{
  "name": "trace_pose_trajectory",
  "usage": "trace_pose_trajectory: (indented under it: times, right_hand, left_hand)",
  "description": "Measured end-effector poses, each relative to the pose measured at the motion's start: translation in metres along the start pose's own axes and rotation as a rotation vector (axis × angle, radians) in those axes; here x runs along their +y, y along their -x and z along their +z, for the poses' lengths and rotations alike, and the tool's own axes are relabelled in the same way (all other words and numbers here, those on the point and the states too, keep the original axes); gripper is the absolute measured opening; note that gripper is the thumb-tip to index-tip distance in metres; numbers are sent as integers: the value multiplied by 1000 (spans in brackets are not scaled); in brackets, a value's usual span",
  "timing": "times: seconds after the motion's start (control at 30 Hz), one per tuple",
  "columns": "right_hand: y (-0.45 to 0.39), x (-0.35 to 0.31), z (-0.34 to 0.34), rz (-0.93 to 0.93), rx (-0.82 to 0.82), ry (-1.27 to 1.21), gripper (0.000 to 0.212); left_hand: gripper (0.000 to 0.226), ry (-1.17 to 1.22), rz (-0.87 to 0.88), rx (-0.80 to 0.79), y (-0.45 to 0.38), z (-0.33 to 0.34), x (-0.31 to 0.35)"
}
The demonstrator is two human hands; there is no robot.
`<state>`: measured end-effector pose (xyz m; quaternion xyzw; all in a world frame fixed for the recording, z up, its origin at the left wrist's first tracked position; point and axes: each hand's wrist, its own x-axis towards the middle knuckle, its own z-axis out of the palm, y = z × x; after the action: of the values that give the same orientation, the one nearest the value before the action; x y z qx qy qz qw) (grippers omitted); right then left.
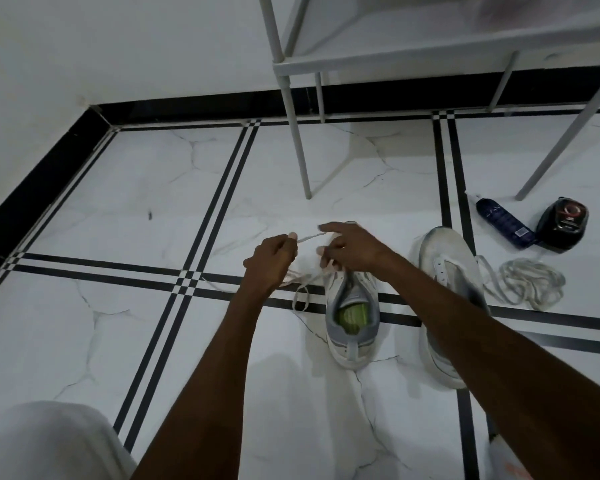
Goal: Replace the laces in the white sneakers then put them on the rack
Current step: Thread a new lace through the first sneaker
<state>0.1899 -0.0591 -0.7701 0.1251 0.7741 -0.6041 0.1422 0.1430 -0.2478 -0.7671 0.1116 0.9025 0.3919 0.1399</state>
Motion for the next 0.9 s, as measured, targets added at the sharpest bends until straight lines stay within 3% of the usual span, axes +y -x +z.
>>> trace_pose_trajectory:
  times: [0.07,0.1,0.13,0.23,0.27,0.3,0.37,0.43,0.47,0.5,0.57,0.63,0.67,0.73,0.77,0.83,0.9]
  right_hand:
    - [7,-12,8,-43,-166,151,23]
    - [5,-15,10,-59,-147,186,14]
    - [0,-14,9,-58,-40,187,14]
    - [-15,-5,-10,-32,489,1,31]
    - [-18,-4,-17,-26,547,-49,42]
    - [-18,-3,-21,-13,482,-68,54]
    - [-11,-10,-21,-20,166,34,64]
    - [-1,-19,-10,-44,-94,175,41]
    - [1,-19,-5,-46,-144,195,26]
    - [1,-18,-2,-40,-122,182,18]
    - [-6,-7,-4,20,143,113,19]
    - [-13,5,-17,20,485,87,31]
    - [-14,8,-23,14,526,88,44]
    - [-11,4,-24,-11,310,48,68]
    - [-7,-2,-20,-42,172,74,68]
    - [2,-12,-10,-77,-29,181,40]
    - [4,-14,-4,-94,-46,214,16]
  left_hand:
    - [48,-59,0,-36,2,6,6]
    - [48,-64,0,-44,3,7,7]
    - [47,-58,-2,-45,2,8,7]
    - [47,-20,-22,-48,1,7,2]
    - [46,-17,-28,-43,1,6,0]
    - [46,-23,-30,-36,1,5,-2]
    - [46,-31,-23,-22,1,5,-1]
    - [47,-21,-15,-28,1,8,4]
    - [47,-15,-8,-37,1,10,6]
    - [47,-13,-2,-44,1,12,8]
    - [46,-25,1,-42,1,14,9]
    - [45,-6,-9,-33,1,12,6]
    - [45,4,-15,-25,0,10,5]
    - [47,7,-17,-14,-1,8,5]
    - [48,6,-13,-10,-1,8,8]
    - [48,0,3,-18,0,10,14]
    - [46,-8,23,-29,0,12,19]
